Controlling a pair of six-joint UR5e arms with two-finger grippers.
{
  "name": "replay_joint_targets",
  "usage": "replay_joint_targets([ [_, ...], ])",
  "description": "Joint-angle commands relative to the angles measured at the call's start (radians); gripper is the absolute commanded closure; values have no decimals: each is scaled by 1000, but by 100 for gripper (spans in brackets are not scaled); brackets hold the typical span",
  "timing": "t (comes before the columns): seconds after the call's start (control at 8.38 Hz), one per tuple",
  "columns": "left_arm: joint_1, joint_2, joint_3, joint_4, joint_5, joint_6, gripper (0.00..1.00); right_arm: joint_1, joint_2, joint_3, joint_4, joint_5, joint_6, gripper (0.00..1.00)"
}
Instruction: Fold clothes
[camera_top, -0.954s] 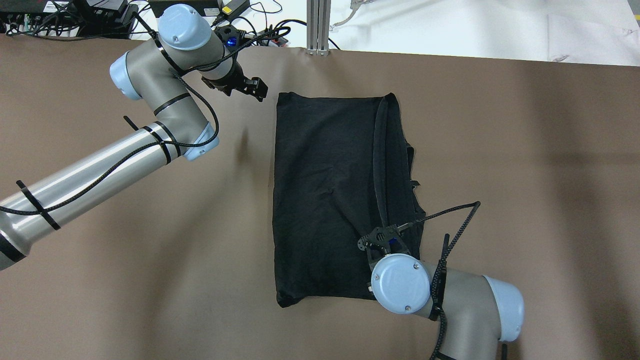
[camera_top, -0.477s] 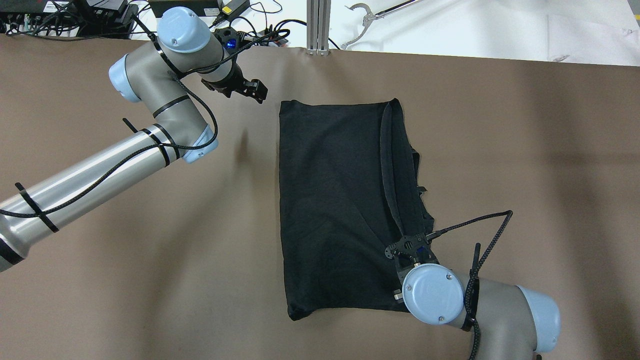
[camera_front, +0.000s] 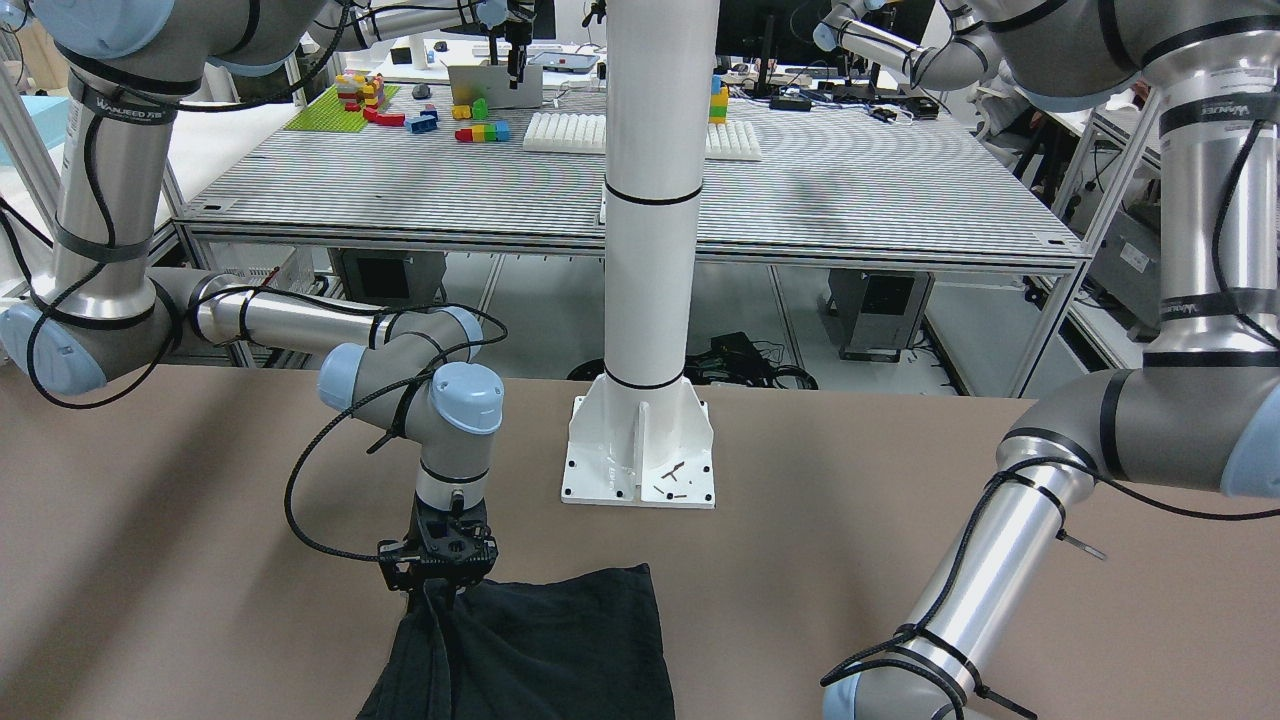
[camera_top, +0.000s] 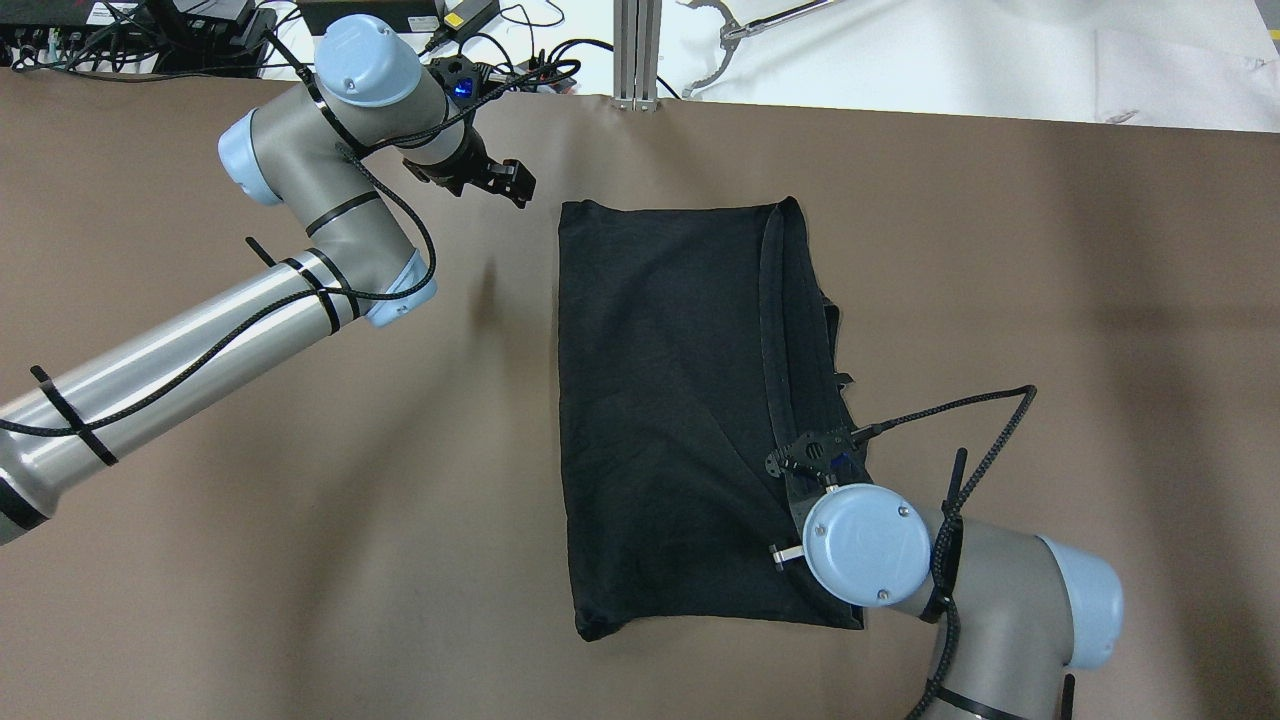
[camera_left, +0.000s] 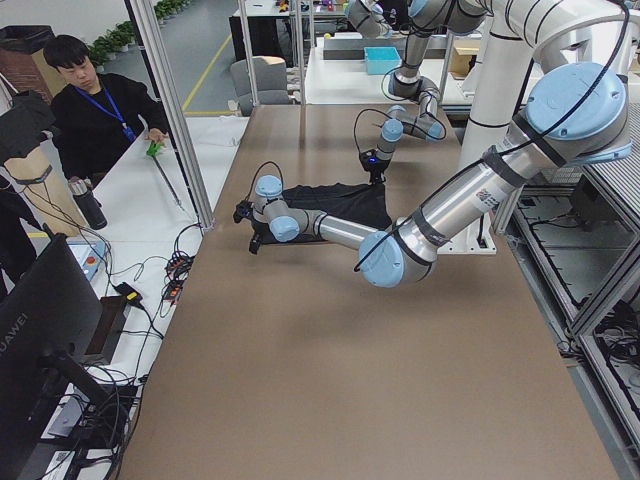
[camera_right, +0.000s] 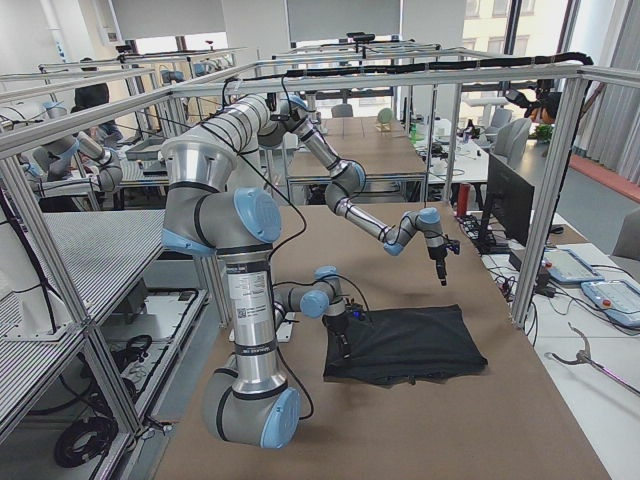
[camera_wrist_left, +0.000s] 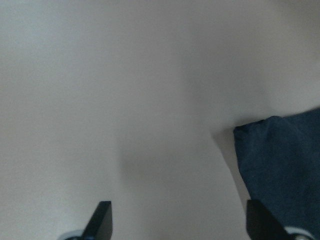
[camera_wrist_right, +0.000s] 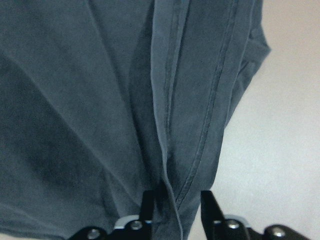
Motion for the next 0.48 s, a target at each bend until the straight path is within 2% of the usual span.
replay_joint_targets([
  [0.0, 0, -1, 1, 0, 0, 0, 6, 51, 88, -126, 10, 2, -3, 27],
  [0.24, 0, -3, 2, 0, 0, 0, 6, 68, 91, -212, 122, 2, -7, 30],
  [0.36, 0, -3, 2, 0, 0, 0, 6, 76, 91, -215, 127, 2, -11, 35],
])
